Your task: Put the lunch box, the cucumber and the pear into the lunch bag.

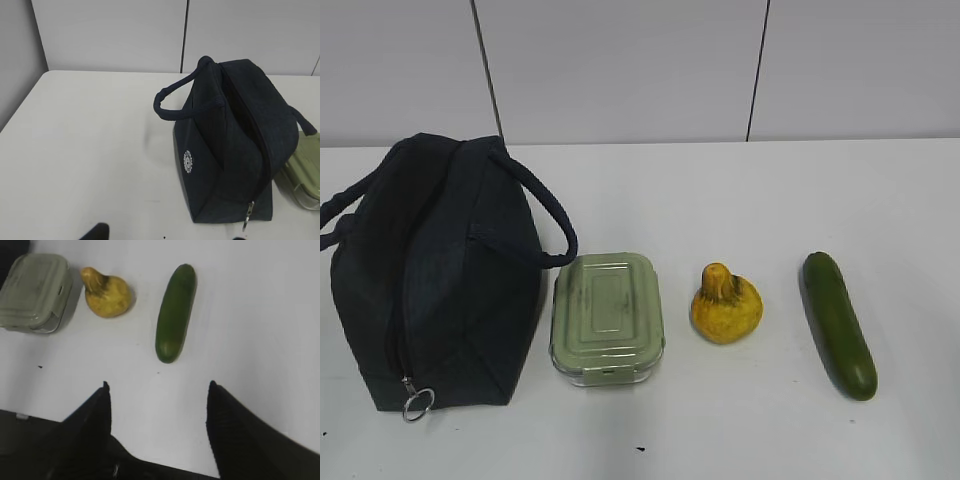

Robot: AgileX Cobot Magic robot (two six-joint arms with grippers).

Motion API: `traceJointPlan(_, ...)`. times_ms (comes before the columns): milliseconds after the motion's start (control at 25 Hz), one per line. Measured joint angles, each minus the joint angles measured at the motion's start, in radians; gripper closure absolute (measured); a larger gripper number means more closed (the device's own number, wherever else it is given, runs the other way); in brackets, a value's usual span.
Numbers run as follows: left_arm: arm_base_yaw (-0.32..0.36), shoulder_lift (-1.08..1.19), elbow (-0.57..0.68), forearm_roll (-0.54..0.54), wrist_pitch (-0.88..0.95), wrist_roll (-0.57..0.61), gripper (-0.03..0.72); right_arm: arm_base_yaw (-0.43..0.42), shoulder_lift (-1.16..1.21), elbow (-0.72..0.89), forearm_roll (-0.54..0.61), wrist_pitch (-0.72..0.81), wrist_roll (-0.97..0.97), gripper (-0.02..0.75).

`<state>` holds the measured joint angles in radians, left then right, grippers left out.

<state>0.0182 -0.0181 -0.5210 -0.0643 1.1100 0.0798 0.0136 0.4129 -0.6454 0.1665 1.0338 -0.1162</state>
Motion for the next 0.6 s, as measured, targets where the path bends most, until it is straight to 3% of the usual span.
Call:
traceJointPlan(200,0.000,0.000,0.000,0.000,0.000,0.000,0.253,0.000,0.269,-0.088,0.081,-0.009,-0.070,0.267)
traceJointPlan(360,0.000,0.000,0.000,0.000,0.000,0.000,0.253,0.000,0.553,-0.215,0.105,-0.026,-0.102,0.267)
traceJointPlan(600,0.000,0.000,0.000,0.000,0.000,0.000,0.253,0.000,0.798,-0.325,0.134,-0.040,-0.113,0.268)
